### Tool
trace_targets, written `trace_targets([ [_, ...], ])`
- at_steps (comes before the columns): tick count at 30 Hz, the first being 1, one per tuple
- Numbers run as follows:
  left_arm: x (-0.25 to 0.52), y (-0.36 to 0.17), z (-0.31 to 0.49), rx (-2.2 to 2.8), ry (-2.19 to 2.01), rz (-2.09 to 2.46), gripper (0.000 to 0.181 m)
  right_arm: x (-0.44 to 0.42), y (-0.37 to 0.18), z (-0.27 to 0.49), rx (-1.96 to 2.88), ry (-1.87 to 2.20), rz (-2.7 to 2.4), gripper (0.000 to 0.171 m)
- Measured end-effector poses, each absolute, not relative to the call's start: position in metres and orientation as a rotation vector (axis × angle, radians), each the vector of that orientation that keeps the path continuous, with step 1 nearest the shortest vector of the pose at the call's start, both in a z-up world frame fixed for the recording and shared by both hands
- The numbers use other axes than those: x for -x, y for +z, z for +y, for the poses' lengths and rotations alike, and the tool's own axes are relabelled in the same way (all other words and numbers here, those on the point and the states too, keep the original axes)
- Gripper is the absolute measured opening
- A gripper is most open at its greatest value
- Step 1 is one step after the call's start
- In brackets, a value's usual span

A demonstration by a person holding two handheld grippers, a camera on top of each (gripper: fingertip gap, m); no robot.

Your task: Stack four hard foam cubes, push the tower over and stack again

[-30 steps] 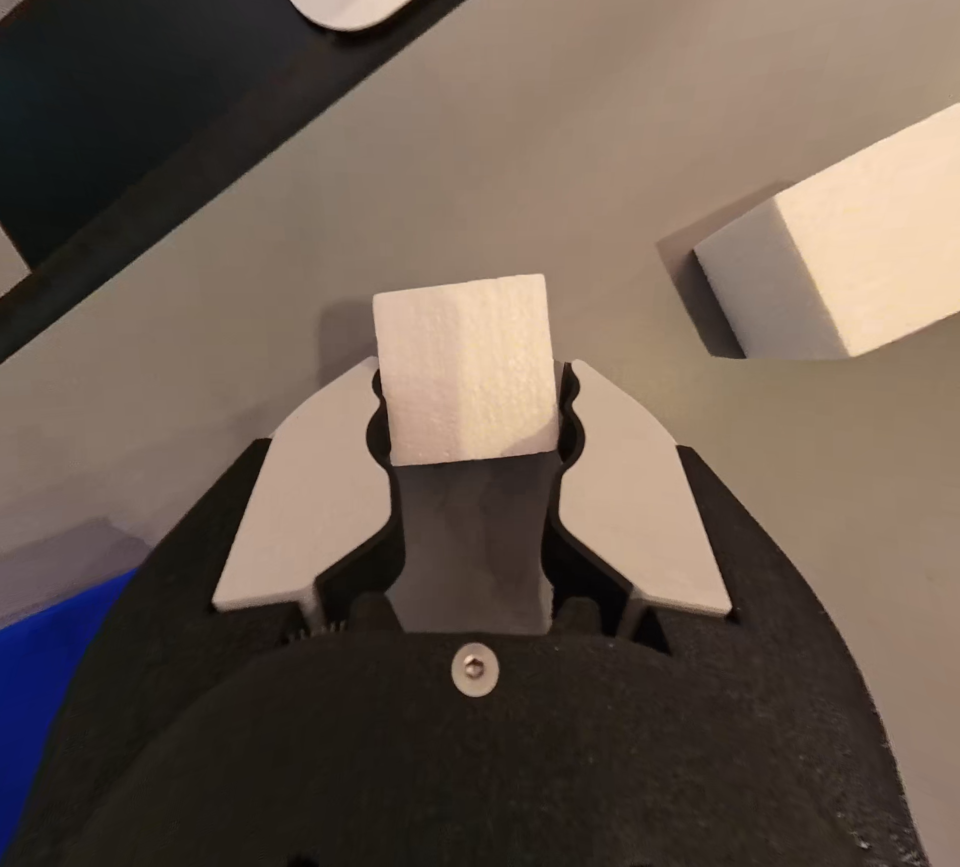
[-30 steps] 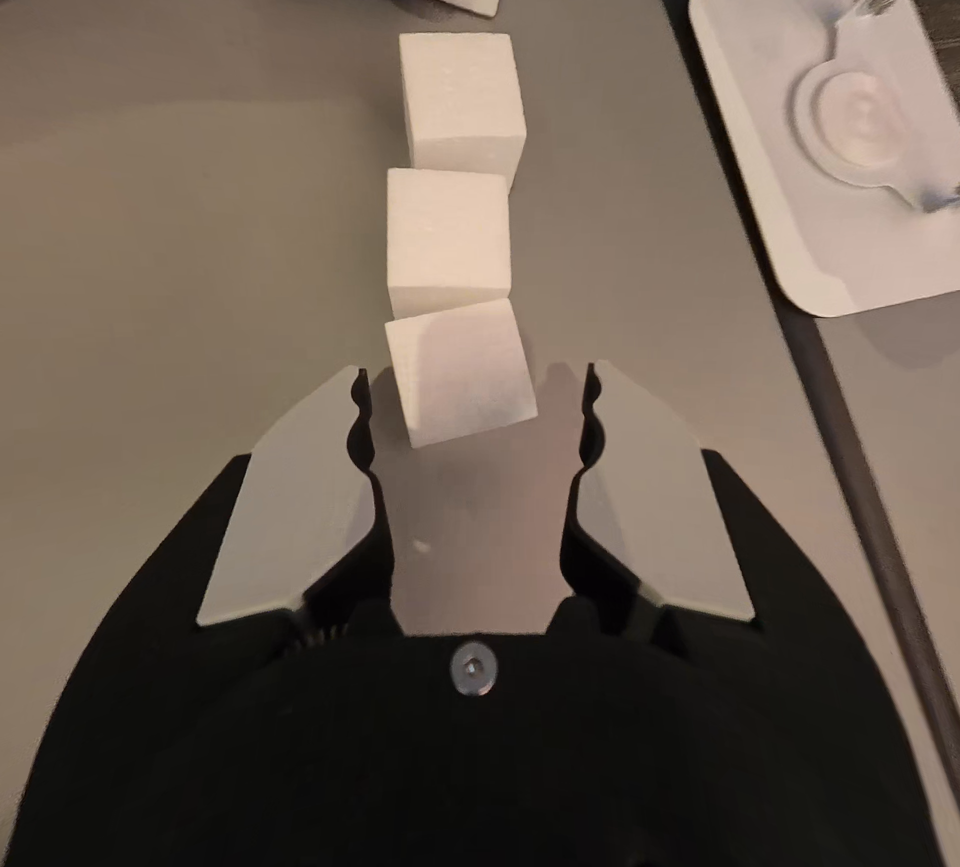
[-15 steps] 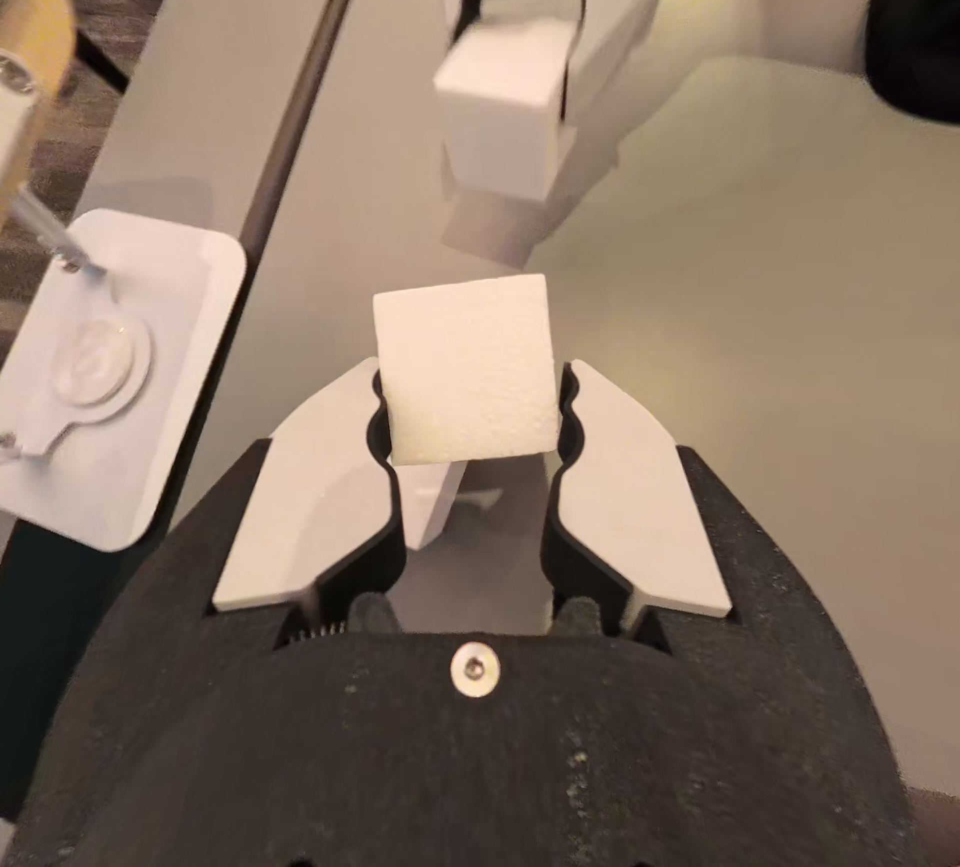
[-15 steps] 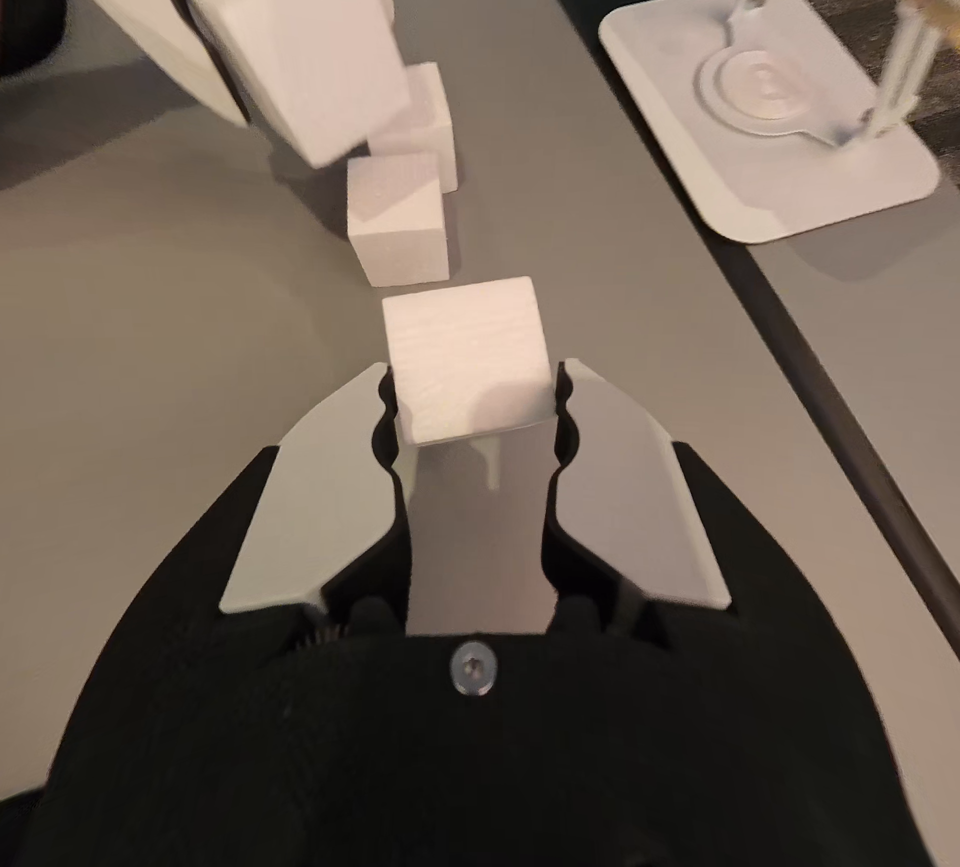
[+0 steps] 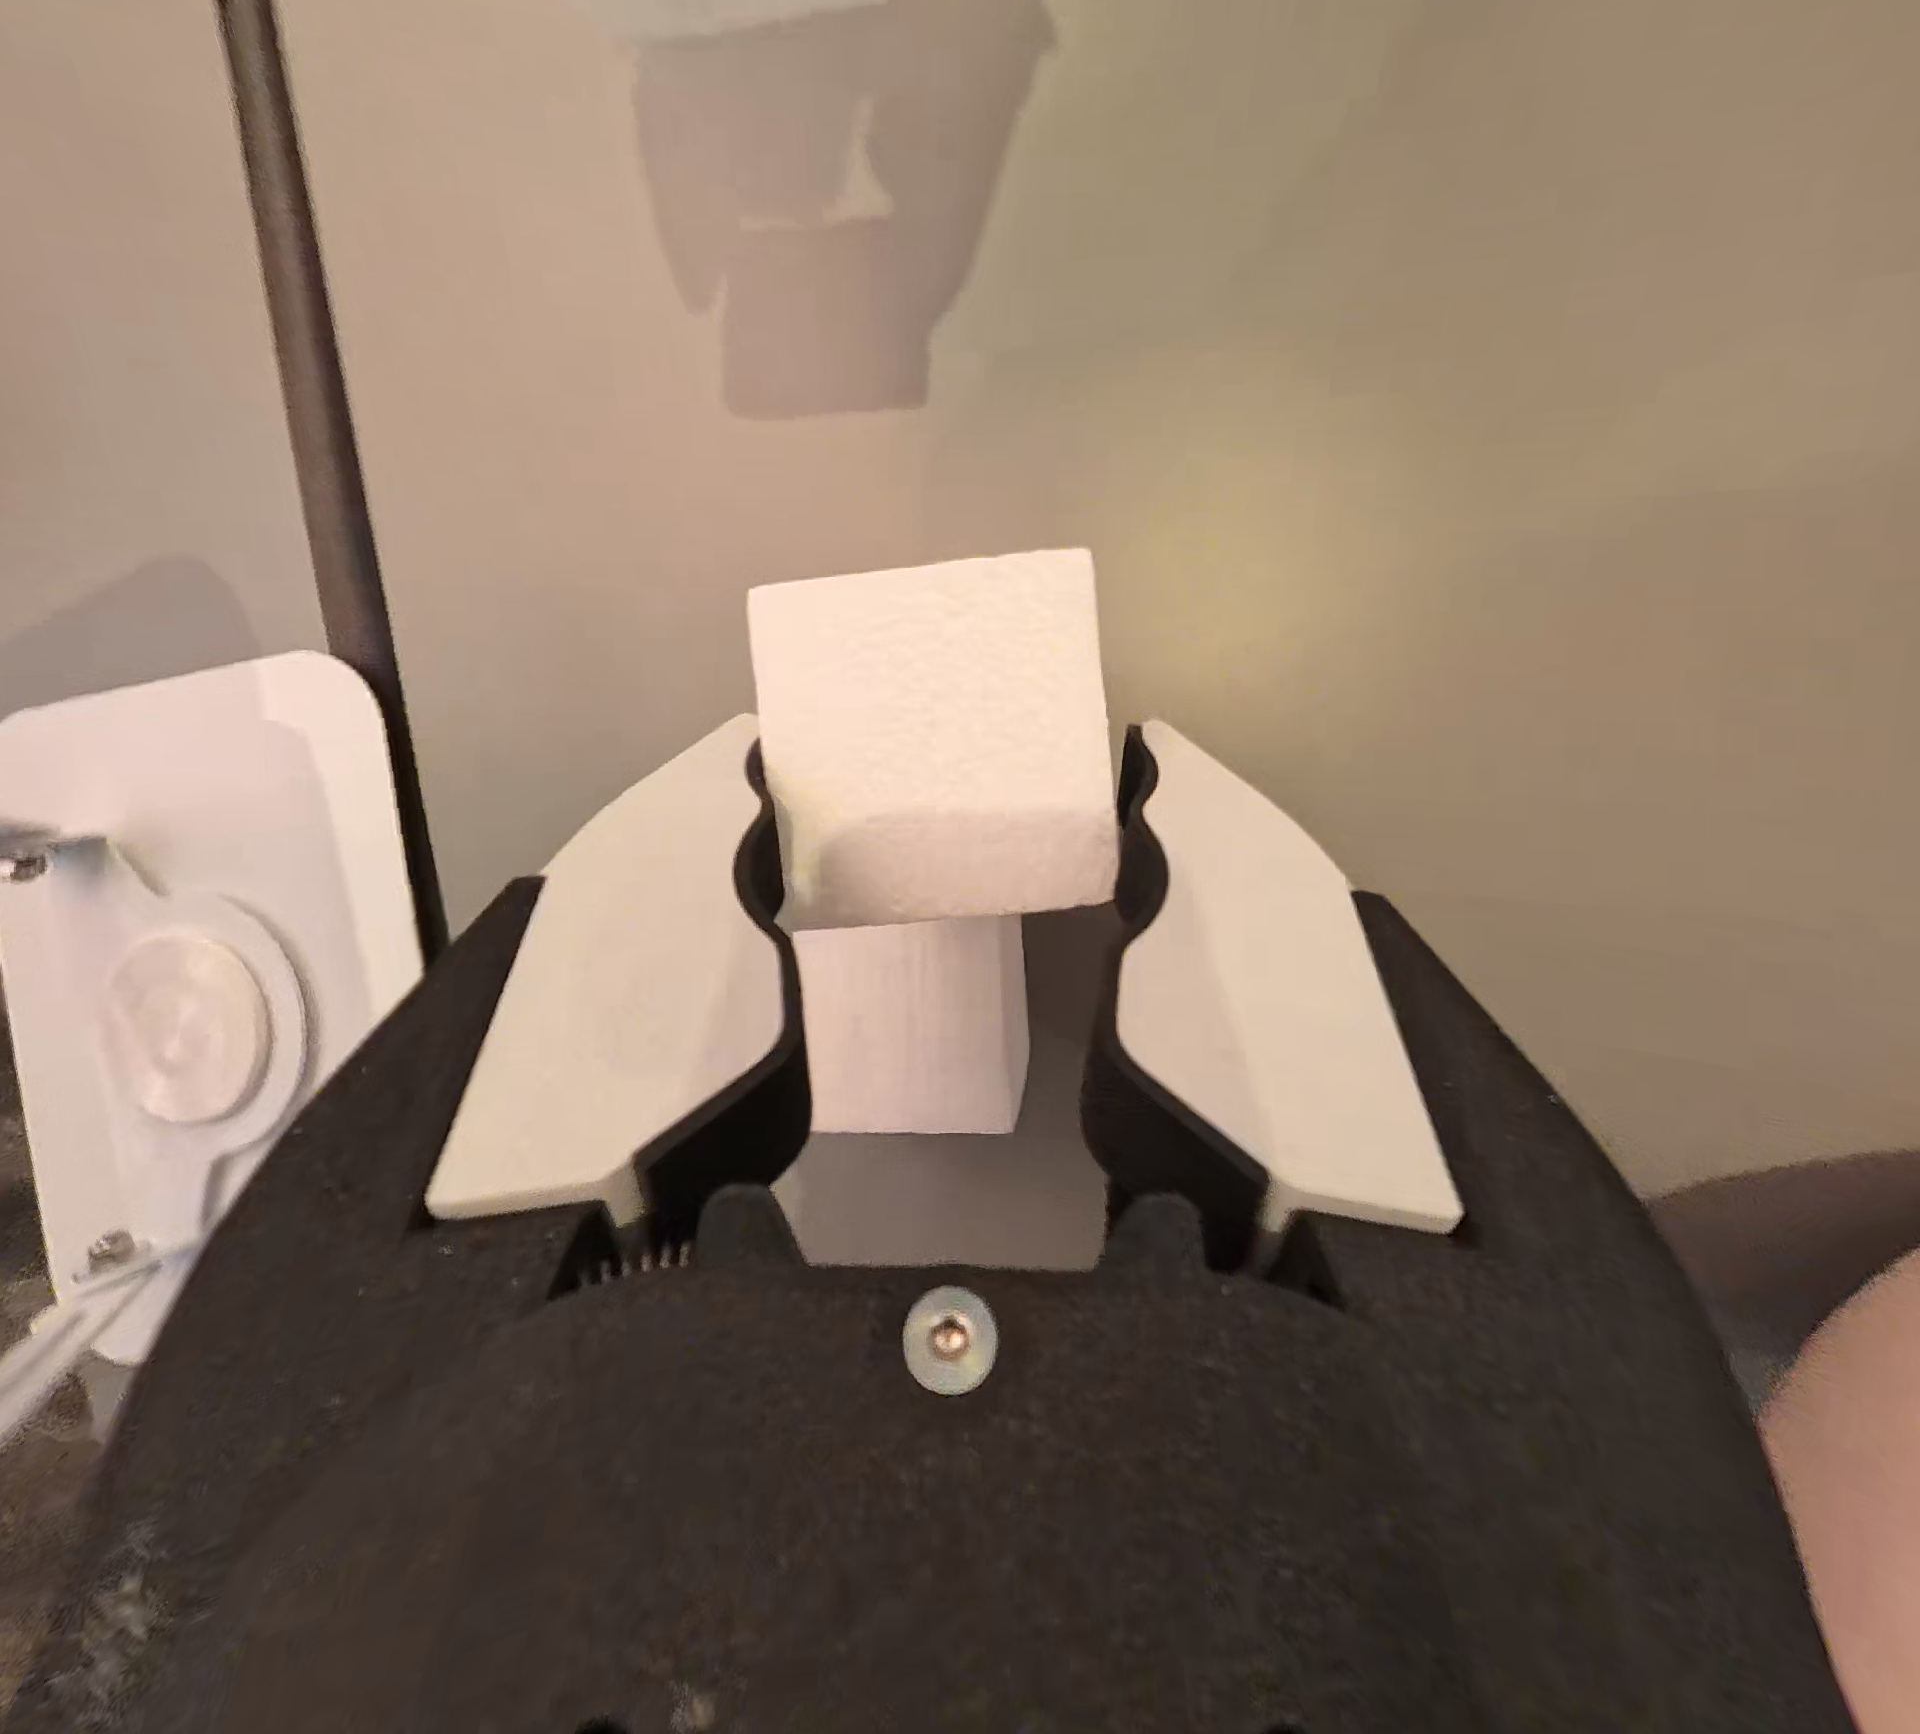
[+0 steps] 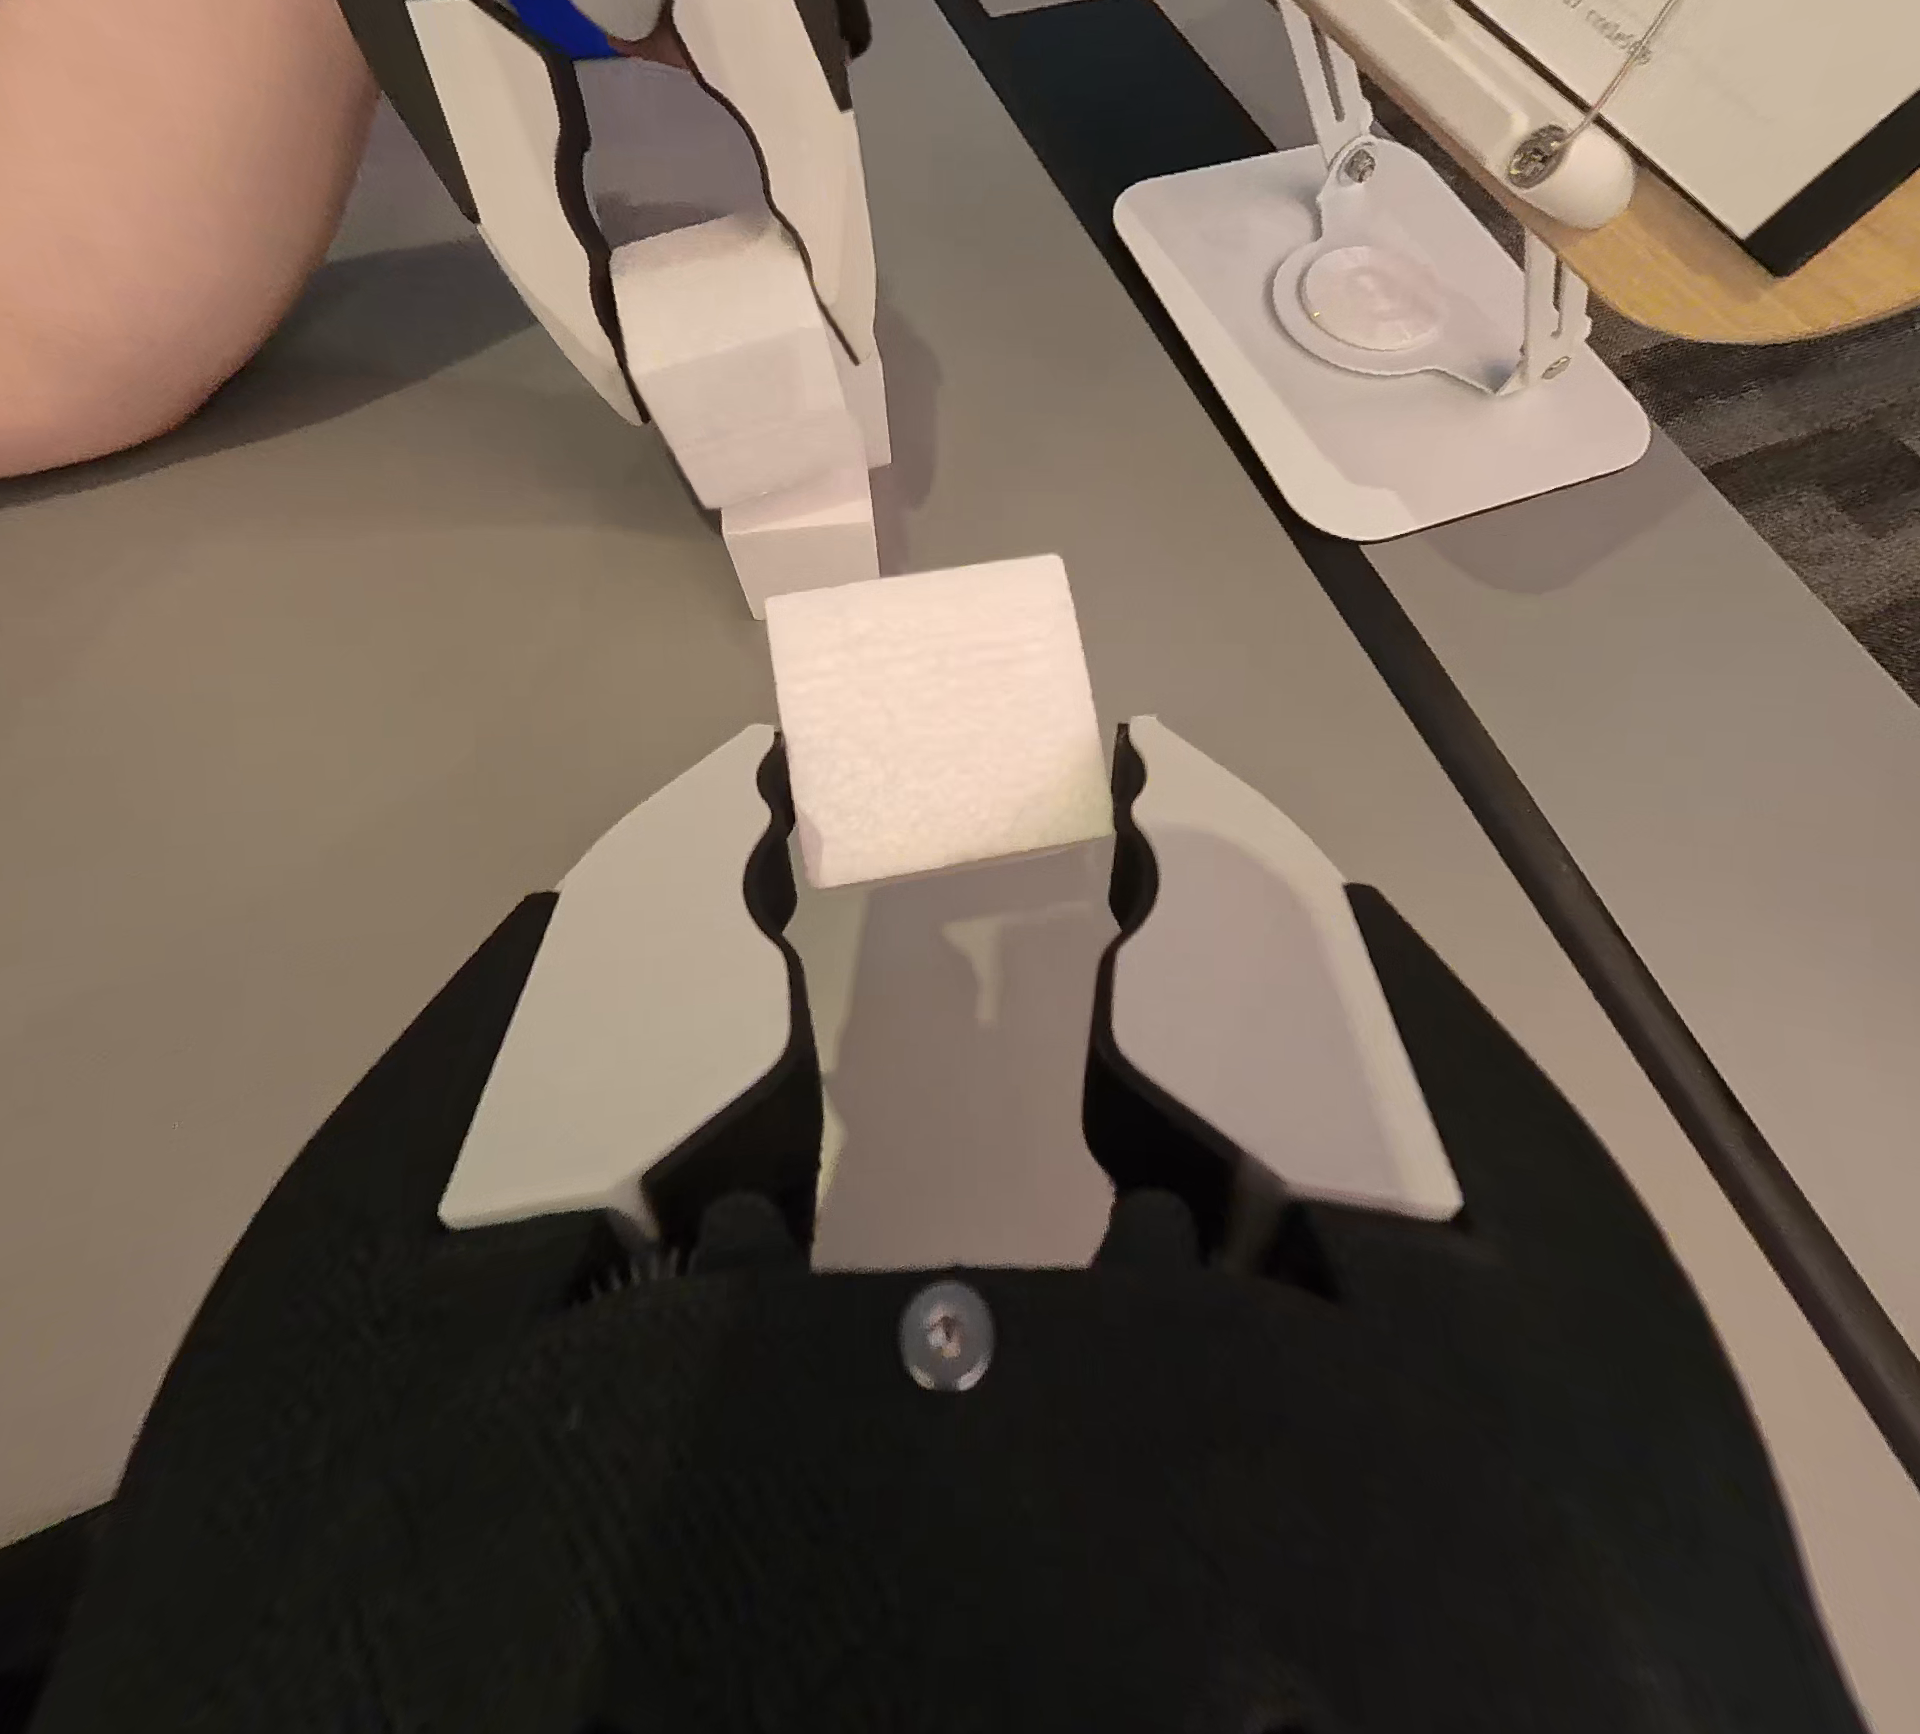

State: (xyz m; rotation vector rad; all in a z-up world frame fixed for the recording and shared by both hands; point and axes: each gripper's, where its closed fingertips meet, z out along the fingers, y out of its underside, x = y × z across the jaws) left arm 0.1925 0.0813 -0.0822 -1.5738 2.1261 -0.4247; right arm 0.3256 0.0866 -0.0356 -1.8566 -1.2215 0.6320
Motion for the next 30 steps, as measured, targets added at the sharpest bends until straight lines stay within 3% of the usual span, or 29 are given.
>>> trace_targets([
  [30, -0.198, -0.095, 0.085, 1.49, -0.568, 2.235, 0.064, -0.32, -0.06, 0.087, 1.93, 0.637, -1.28, 0.06],
])
